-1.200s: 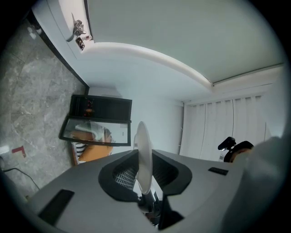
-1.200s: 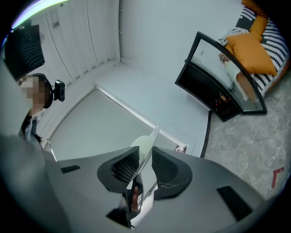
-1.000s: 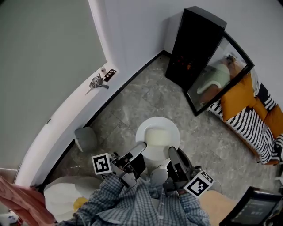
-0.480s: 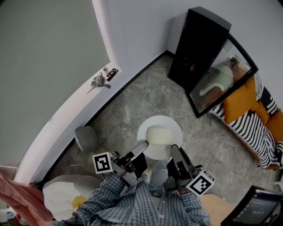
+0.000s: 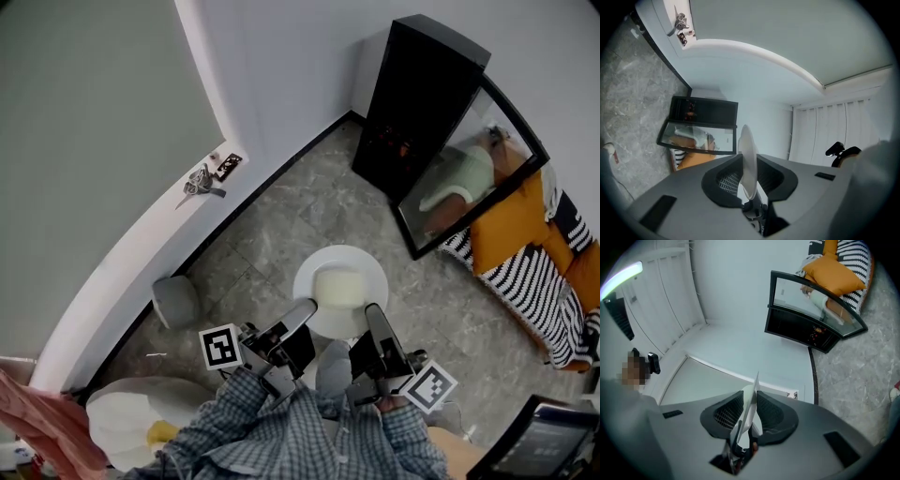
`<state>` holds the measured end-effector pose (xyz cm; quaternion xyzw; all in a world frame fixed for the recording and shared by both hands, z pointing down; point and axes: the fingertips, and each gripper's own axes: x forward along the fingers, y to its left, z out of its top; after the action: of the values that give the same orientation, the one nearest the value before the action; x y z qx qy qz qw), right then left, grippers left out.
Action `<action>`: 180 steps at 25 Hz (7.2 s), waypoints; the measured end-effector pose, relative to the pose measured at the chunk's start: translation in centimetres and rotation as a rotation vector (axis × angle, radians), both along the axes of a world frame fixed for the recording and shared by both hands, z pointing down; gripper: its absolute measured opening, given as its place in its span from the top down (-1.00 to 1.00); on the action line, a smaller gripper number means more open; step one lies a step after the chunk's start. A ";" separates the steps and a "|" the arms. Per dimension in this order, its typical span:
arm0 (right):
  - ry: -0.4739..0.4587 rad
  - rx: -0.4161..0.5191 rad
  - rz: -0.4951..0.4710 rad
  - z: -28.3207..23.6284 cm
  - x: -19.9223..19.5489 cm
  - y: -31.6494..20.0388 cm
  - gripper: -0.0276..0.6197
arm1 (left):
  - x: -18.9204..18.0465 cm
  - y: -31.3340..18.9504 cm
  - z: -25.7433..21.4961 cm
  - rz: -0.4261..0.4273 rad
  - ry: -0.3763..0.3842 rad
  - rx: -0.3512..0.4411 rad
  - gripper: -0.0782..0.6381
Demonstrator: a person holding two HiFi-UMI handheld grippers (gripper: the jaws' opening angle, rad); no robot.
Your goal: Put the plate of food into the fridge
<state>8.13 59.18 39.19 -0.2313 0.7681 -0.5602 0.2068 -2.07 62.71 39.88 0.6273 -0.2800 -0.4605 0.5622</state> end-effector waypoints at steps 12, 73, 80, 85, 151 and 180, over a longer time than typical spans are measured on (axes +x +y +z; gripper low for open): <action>-0.033 -0.007 -0.037 -0.2 3.6 -6.7 0.63 | 3.7 -6.3 -0.5 -0.033 -0.021 -0.007 0.57; -0.010 -0.038 -0.007 3.9 4.5 -29.1 0.63 | 4.6 -29.0 3.0 -0.015 -0.051 -0.038 0.57; -0.001 -0.042 0.033 3.7 3.4 -32.6 0.63 | 3.4 -32.9 2.9 0.028 -0.050 -0.043 0.57; -0.001 -0.041 0.051 4.0 1.9 -34.6 0.63 | 1.8 -35.2 3.1 0.048 -0.055 -0.039 0.57; 0.014 -0.067 -0.056 4.9 0.0 -61.6 0.63 | 0.4 -61.2 4.1 -0.059 -0.051 -0.067 0.57; 0.037 -0.079 0.252 4.0 -0.2 -75.9 0.63 | -0.7 -78.7 3.0 0.254 -0.071 -0.079 0.57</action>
<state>7.89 -16.76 43.19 -0.3443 0.7139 -0.5551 0.2523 -2.78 -15.98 42.93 0.6511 -0.2357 -0.3517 0.6299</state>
